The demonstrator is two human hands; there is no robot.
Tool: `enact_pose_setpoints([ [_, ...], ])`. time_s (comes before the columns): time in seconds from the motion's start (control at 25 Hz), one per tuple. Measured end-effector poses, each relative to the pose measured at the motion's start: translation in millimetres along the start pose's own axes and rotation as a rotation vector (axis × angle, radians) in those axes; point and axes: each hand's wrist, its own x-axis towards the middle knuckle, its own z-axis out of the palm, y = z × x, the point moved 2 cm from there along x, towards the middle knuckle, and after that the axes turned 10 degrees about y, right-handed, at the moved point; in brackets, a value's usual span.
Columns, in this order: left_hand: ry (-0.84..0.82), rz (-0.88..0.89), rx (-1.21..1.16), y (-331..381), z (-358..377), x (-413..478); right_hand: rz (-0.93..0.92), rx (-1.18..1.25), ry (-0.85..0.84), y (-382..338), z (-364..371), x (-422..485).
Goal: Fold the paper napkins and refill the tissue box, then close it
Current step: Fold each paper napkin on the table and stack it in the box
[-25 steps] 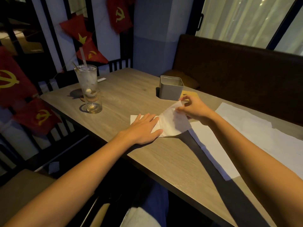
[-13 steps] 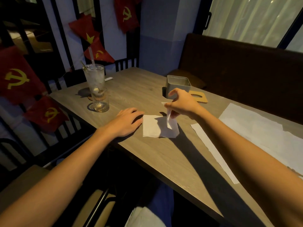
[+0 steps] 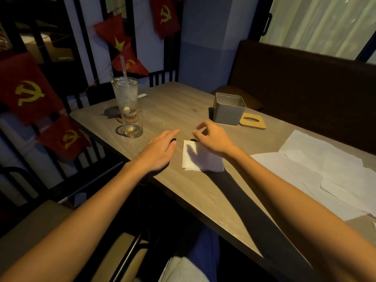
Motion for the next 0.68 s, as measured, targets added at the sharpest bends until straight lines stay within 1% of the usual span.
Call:
enact_pose_setpoints([
  [0.08, 0.003, 0.042, -0.017, 11.4, 3.4, 0.8, -0.068, -0.082, 0.052, 16.7, -5.5, -4.0],
  [0.28, -0.131, 0.144, 0.069, 40.6, 28.5, 3.7, -0.219, -0.347, -0.029, 54.3, -1.3, -25.7],
  [0.36, -0.173, 0.199, 0.141, 42.8, 35.8, 2.1, -0.239, -0.320, -0.005, 63.1, -3.8, -30.5],
  [0.48, -0.225, 0.254, 0.207, 42.9, 38.3, 1.5, -0.205, -0.218, -0.002, 71.1, -12.7, -31.8],
  [0.6, -0.295, 0.273, 0.243, 40.6, 40.6, 2.2, -0.207, -0.247, -0.079, 73.1, -18.1, -32.6],
  [0.68, -0.312, 0.254, 0.238, 42.8, 39.1, 3.0, -0.221, -0.294, -0.090, 71.0, -19.7, -33.2],
])
